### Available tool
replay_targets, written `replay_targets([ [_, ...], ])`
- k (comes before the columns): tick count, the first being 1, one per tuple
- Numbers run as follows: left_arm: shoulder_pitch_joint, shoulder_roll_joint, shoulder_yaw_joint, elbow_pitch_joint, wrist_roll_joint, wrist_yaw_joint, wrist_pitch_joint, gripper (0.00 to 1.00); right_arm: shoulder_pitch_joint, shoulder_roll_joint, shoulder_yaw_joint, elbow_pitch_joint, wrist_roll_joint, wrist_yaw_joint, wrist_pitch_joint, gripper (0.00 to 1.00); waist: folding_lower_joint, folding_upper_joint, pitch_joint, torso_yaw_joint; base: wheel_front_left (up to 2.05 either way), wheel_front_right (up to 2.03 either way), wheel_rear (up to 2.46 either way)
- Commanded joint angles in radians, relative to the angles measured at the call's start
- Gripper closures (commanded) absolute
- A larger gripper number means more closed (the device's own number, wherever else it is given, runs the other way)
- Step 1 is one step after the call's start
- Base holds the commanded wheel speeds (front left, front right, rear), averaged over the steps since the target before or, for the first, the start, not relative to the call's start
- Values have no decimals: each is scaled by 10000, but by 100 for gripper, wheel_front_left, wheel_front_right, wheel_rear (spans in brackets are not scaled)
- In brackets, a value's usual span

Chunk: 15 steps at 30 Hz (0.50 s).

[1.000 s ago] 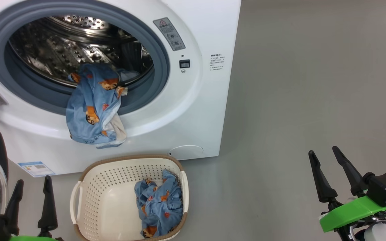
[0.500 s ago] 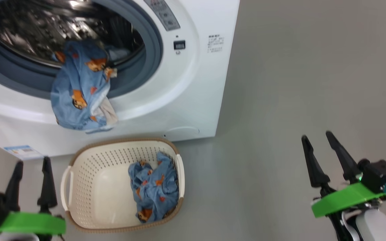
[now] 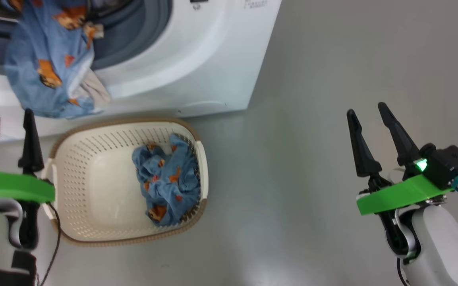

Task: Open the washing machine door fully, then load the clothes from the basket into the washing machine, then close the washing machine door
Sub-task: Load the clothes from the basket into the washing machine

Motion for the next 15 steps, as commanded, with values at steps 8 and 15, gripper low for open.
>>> replay_targets([
  [8,-1468,966,-732,1160,-665,6,-51,0,-517,220,385,-234,-199,44,-80,0,0,0,1434,-610,0,0,0],
  [15,-2239,1384,-1401,1753,-1052,6,-51,0,-620,390,421,-241,-225,44,-80,0,0,0,1781,-897,0,0,0],
])
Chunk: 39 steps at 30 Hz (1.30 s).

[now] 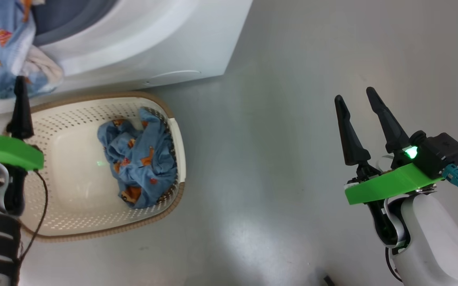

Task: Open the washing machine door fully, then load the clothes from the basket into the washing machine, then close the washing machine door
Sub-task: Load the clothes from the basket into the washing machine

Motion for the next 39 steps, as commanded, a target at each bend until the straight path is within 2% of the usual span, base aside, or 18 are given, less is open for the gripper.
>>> replay_targets([
  [1,-199,521,186,-80,-81,6,-51,0,21,57,163,-236,-167,44,-80,0,0,-1,201,-203,0,0,0],
  [8,-755,594,-244,99,-346,6,-51,0,-29,126,188,-235,-167,44,-80,0,0,-1,313,-339,0,0,0],
  [14,-1139,599,48,589,-432,6,-51,0,-90,223,340,-212,-158,44,-80,0,0,-1,277,-489,0,0,0],
  [15,-1167,610,62,641,-408,6,-51,25,-86,231,349,-214,-158,44,-80,0,0,-1,266,-508,0,0,0],
  [16,-1195,616,65,675,-390,6,-51,66,-81,234,345,-219,-156,44,-80,0,0,-1,261,-521,0,0,0],
  [17,-1219,613,56,696,-380,6,-51,100,-74,234,329,-226,-155,44,-80,0,0,-1,256,-525,0,0,0],
  [24,-1091,604,262,448,-273,6,-51,100,21,269,155,-226,-164,44,-80,0,0,-1,149,-371,0,0,0],
  [33,-564,278,1682,-1310,845,6,-51,100,22,361,120,-243,-161,44,-80,0,0,-1,109,35,0,0,0],
  [39,-1062,197,1648,-1775,1398,6,-51,100,-78,406,205,-212,-158,44,-80,0,0,-1,204,64,0,0,0],
])
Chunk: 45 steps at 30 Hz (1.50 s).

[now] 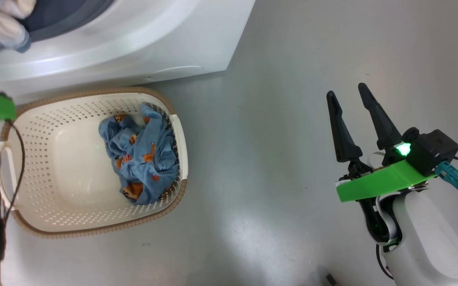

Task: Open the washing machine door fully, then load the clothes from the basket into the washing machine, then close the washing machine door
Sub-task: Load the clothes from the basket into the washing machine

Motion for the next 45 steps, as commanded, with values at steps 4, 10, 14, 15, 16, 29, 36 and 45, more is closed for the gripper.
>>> replay_targets([
  [4,-1238,626,-391,462,177,6,-51,100,25,122,292,-180,-95,44,-80,0,0,0,135,-161,0,0,0],
  [10,-3089,928,-1420,2231,-160,6,334,100,-36,229,447,-149,1,44,-80,0,0,0,352,-517,0,0,0],
  [14,-4137,1333,-2023,2994,-75,6,207,100,-105,302,548,-157,52,44,-80,0,0,0,538,-812,0,0,0],
  [15,-4348,1407,-2105,3086,-64,6,129,100,-119,317,558,-165,61,44,-80,0,0,0,593,-875,0,0,0],
  [16,-4526,1469,-2187,3160,-43,6,67,100,-131,329,565,-178,68,44,-80,0,0,0,650,-926,0,0,0],
  [29,-5394,1506,-3503,5040,-612,6,546,40,-126,403,533,-147,70,44,-80,0,0,0,721,-1036,0,0,0],
  [36,-5205,1353,-4104,5105,-1308,6,564,0,-116,409,493,-70,38,44,-80,0,0,0,353,-753,0,0,0],
  [45,-4112,1276,-4621,4724,-2376,6,169,0,-13,236,468,29,10,44,-80,0,0,0,-362,-378,0,0,0],
])
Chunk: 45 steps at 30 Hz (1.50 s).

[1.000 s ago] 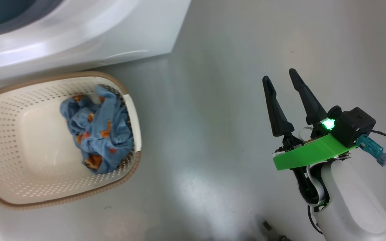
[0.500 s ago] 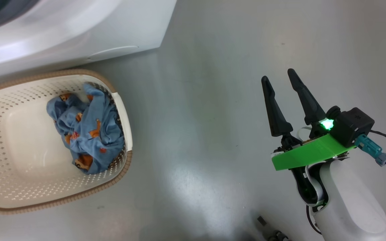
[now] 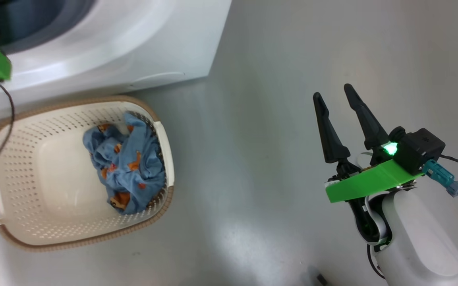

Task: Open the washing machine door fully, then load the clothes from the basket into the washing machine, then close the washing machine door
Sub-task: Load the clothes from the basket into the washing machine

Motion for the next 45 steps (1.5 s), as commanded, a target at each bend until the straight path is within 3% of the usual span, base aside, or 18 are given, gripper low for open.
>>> replay_targets([
  [1,198,437,50,-301,-175,6,-140,0,205,-68,121,-157,-18,44,-80,0,0,0,-375,239,0,0,0],
  [7,1364,430,10,-1014,-683,6,-296,0,449,-350,44,-85,18,44,-80,0,0,0,-1085,550,0,0,0],
  [12,2773,485,921,-2165,-596,6,-303,0,694,-594,-36,1,85,44,-80,0,0,0,-1705,787,0,0,0],
  [24,6344,-348,3472,-4611,1050,89,-305,0,1438,-1304,-180,160,282,44,-80,0,0,0,-3189,1279,0,0,0],
  [33,8364,-995,4618,-5848,2295,62,-305,0,2176,-1636,-292,196,459,44,-80,0,0,0,-4195,1494,0,0,0],
  [45,10654,-1674,5675,-7108,2838,18,-306,0,3260,-1840,-561,161,621,44,-80,0,0,0,-5334,1591,0,0,0],
])
